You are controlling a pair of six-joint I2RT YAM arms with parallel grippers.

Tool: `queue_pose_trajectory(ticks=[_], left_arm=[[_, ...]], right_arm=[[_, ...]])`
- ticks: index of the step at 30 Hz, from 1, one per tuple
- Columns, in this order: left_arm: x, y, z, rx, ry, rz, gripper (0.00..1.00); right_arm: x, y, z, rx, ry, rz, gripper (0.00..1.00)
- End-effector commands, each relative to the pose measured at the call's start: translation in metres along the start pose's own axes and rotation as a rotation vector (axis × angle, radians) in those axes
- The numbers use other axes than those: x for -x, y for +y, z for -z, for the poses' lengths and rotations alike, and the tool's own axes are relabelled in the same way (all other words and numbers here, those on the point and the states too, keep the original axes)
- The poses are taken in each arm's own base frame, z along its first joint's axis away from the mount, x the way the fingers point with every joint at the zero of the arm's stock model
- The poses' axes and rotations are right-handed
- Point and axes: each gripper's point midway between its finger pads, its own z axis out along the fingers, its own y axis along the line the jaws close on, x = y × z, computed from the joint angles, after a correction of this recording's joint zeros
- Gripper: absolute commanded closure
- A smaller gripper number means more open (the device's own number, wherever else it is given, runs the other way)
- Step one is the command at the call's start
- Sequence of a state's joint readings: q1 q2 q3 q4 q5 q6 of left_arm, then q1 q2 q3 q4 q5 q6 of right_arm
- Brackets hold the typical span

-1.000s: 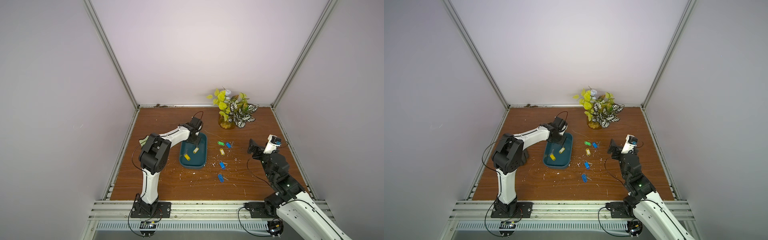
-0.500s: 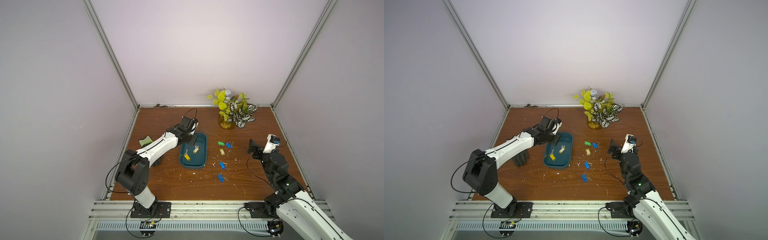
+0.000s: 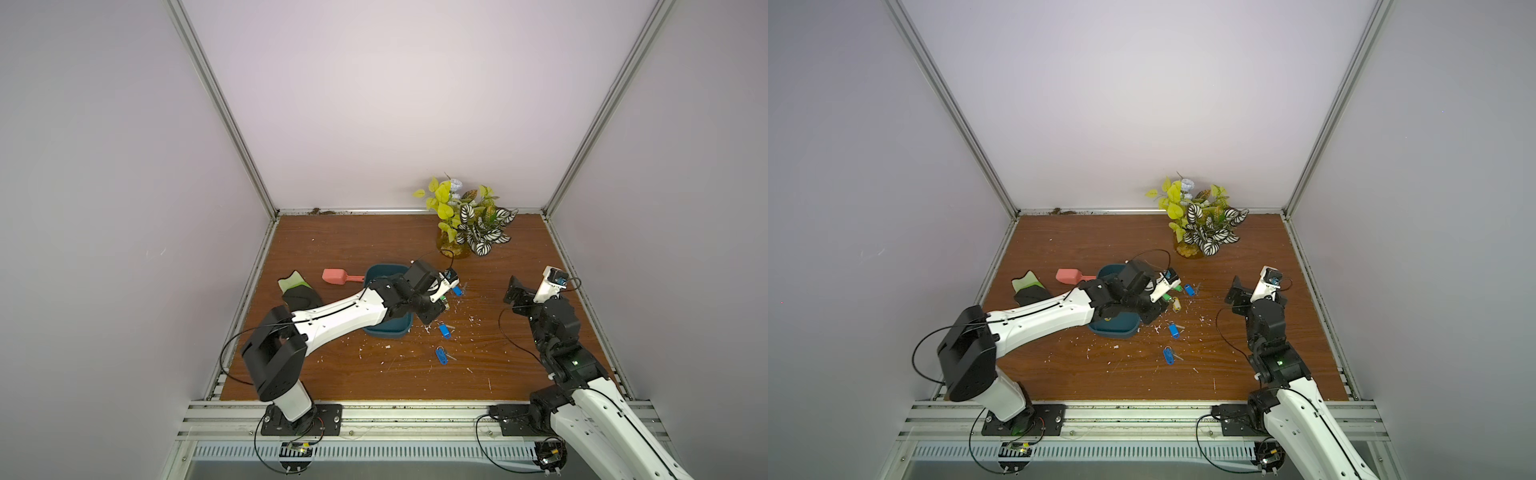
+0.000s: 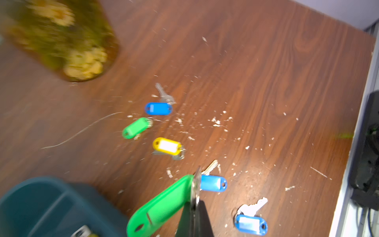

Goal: Take the keys out of the storage box
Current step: Place the key at the center of the board.

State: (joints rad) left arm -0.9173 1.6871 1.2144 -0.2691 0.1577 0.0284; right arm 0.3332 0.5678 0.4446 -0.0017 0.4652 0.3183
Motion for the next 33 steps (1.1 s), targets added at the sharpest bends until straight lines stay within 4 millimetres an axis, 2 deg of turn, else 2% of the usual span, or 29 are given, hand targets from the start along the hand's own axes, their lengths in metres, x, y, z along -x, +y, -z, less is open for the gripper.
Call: queue_pose_trajectory(ticks=[1, 5, 13, 15, 22, 33], left_arm=[[0.01, -0.018, -0.023, -0.052, 0.0, -0.068, 1.0], [0.009, -0.03, -0.053, -0.095, 0.029, -0.105, 1.0], [0.01, -0.033, -0.095, -0.135, 0.057, -0.135, 1.0], [0.017, -0.033, -0.101, -0.144, 0.052, -0.144, 1.0], [0.01, -0.027, -0.12, -0.119, 0.085, -0.156, 1.0], [-0.001, -0.016, -0.136, -0.066, 0.132, -0.153, 0.98]], right_arm=[[0.035, 0.0, 0.012, 0.001, -0.085, -0.034, 0.01], [0.04, -0.007, 0.018, -0.026, -0.105, -0.042, 0.01], [0.038, -0.01, 0.019, -0.034, -0.103, -0.047, 0.01], [0.037, -0.01, 0.019, -0.035, -0.102, -0.049, 0.01], [0.036, -0.011, 0.02, -0.038, -0.104, -0.049, 0.01], [0.033, -0.009, 0.019, -0.02, -0.093, -0.059, 0.01]])
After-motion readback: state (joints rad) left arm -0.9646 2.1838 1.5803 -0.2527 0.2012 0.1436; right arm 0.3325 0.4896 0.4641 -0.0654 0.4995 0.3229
